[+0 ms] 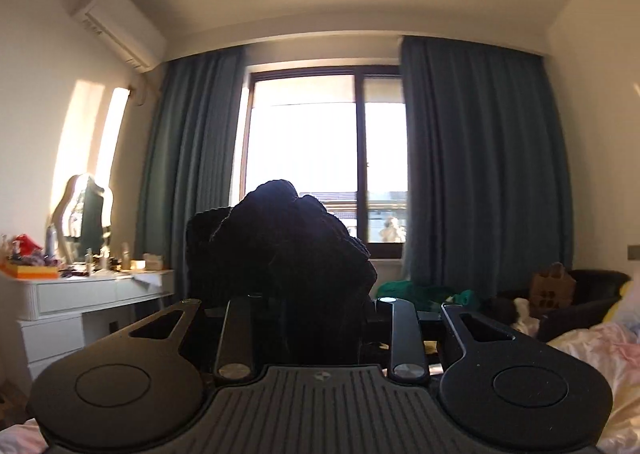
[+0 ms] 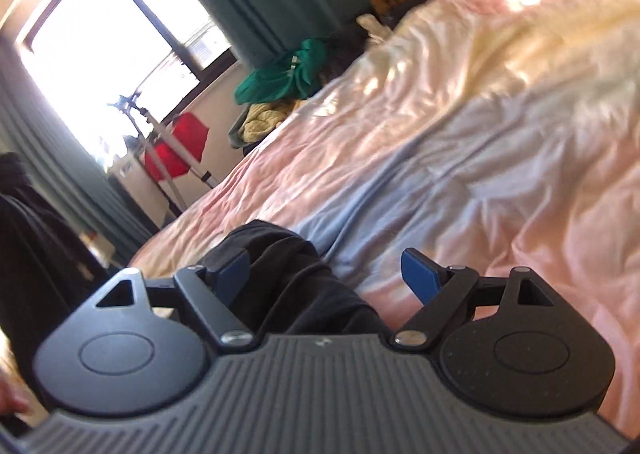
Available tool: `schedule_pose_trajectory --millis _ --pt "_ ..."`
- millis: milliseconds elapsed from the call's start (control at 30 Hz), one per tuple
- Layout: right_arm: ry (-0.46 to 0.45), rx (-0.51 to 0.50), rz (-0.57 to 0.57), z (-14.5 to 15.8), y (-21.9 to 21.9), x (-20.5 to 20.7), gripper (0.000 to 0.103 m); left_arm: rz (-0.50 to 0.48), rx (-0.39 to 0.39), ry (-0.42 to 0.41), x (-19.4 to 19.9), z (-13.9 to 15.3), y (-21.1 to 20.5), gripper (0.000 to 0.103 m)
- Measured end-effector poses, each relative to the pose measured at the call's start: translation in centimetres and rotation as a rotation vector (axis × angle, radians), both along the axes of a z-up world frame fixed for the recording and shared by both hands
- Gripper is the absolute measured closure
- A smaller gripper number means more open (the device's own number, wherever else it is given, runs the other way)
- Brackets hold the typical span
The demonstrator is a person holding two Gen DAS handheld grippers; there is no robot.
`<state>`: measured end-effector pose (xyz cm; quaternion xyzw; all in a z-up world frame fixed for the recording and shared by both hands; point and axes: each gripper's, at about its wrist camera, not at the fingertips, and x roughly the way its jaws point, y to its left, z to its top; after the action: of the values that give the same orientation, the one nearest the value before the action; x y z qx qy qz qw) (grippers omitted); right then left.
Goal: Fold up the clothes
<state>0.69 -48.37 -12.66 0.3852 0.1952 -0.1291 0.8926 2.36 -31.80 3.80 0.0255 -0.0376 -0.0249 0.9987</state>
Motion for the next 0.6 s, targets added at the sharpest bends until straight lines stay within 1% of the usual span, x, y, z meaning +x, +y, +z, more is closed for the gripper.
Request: schedule_pose_trajectory --millis 33,100,167,233,300,367,433,467,500,533,600 --pt "-0.003 0.025 -0.027 -0.3 -0.7 -0.3 0.019 -0.029 0.018 0.019 0.7 -1.2 -1.4 0.073" --pt "0.000 0.039 -0.096 -0.8 -1.9 -0.9 0.018 -0.085 0.062 0.067 2.1 -4.0 -3.8 0.072" --pt "-0.002 0.070 -0.159 -1.5 -3.3 -1.3 0.018 -0.136 0.118 0.133 3.2 -7.5 -5.4 0.072" --pt "-0.002 0.107 -0.197 -2.2 -4.3 -1.5 0.018 -0.173 0.173 0.165 3.6 -9.3 -6.0 0.070" --pt "-0.008 0.139 -0.218 -2.8 -5.0 -1.6 0.017 -0.207 0.227 0.192 3.7 -10.8 -6.3 0.067" --pt "-0.039 0.132 -0.183 -2.4 -4.9 -1.4 0.017 -0.241 0.282 0.218 3.9 -12.3 -6.7 0.062" --pt "-0.088 0.110 -0.125 -1.7 -4.4 -1.1 0.018 -0.274 0.337 0.244 4.1 -13.8 -7.1 0.050" --pt "-0.112 0.108 -0.106 -1.4 -4.2 -1.1 0.018 -0.291 0.364 0.257 4.2 -14.6 -7.3 0.048" --pt "-0.135 0.109 -0.086 -1.1 -4.0 -1.1 0.017 -0.308 0.392 0.270 4.3 -15.3 -7.4 0.038" --pt "-0.152 0.125 -0.066 -1.0 -4.1 -1.0 0.017 -0.322 0.407 0.274 4.3 -15.4 -6.9 0.025" --pt "-0.169 0.184 -0.023 -1.3 -4.2 -0.6 0.017 -0.352 0.433 0.278 4.0 -15.2 -5.0 0.015"
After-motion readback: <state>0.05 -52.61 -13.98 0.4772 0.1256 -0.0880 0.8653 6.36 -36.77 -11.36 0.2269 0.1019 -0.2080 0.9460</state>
